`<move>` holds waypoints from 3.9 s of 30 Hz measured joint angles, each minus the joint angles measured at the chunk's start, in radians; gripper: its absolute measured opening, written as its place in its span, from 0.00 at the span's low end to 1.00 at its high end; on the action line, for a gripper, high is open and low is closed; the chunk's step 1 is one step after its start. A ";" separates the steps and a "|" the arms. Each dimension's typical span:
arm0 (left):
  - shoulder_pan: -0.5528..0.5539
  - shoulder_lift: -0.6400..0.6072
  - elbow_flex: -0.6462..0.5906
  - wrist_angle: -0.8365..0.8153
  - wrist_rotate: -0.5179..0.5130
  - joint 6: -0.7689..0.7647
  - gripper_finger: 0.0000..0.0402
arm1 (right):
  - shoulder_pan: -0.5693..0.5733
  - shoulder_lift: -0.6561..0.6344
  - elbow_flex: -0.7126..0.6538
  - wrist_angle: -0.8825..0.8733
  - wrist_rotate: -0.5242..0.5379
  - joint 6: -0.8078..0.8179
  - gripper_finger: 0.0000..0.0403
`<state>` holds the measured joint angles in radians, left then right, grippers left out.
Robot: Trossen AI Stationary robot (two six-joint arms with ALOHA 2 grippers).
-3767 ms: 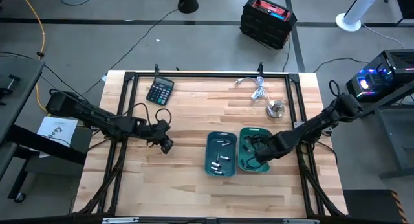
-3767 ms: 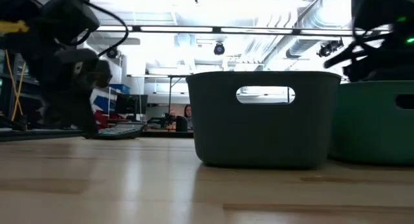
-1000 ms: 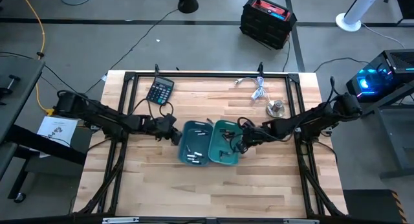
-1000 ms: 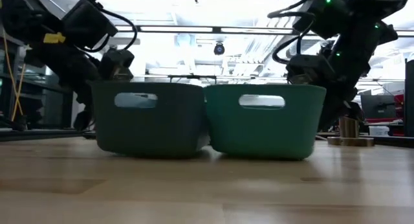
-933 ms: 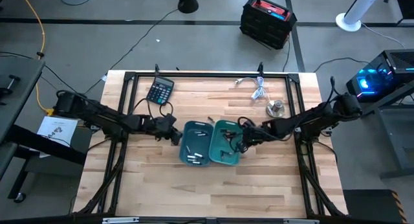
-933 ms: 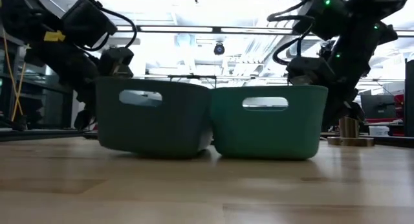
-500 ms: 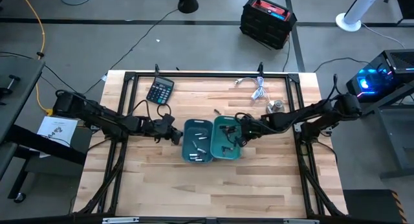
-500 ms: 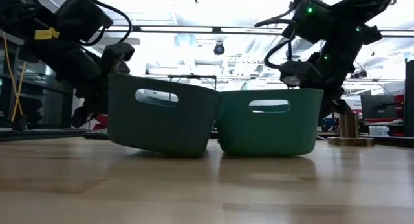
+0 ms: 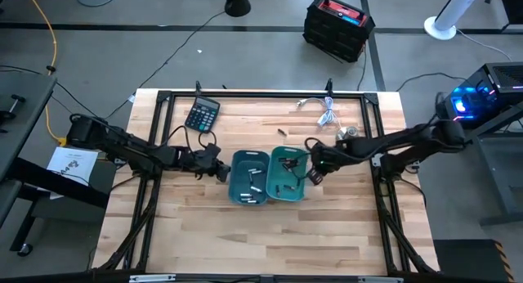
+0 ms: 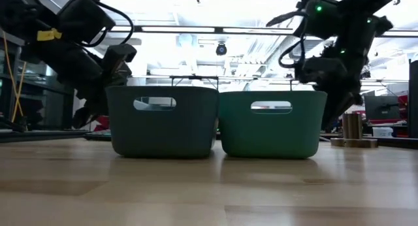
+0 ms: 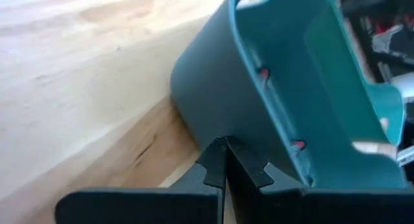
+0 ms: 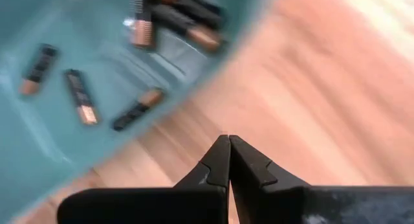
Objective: Sort batteries
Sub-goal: Adjust the bins to the center of the table, then put the black battery into the green bin, then return to Home Position
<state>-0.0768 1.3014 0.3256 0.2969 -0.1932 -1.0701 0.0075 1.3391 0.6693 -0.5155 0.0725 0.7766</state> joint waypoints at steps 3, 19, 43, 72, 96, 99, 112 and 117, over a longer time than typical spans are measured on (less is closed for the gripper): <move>-0.008 0.000 0.001 -0.040 0.002 -0.001 0.00 | -0.028 -0.079 0.000 -0.107 0.017 -0.016 0.00; 0.049 0.000 0.000 -0.075 0.059 -0.001 0.00 | -0.529 0.017 0.022 0.456 0.005 -0.182 0.05; 0.065 0.000 -0.001 -0.065 0.138 -0.007 0.00 | -0.630 0.713 0.658 -0.084 -0.028 -0.594 0.44; 0.065 -0.014 -0.001 -0.053 0.134 0.060 0.00 | -0.070 0.134 0.574 -0.373 -0.024 -0.254 0.01; 0.152 -0.195 -0.001 -0.126 0.166 0.301 0.00 | 0.097 0.169 0.483 -0.331 -0.059 -0.176 0.46; 0.191 -0.325 0.000 -0.239 0.165 0.383 0.00 | 0.098 0.142 0.483 -0.370 -0.043 -0.182 0.42; 0.151 -0.654 -0.144 0.303 0.128 0.410 0.00 | 0.118 -0.078 0.446 -0.392 0.236 0.032 0.01; 0.123 -0.668 -0.265 0.465 0.101 0.373 0.00 | 0.148 -0.194 0.394 -0.371 0.276 0.143 0.00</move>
<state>0.0464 0.6339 0.0610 0.7621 -0.0918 -0.6971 0.1553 1.1454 1.0638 -0.8869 0.3487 0.9196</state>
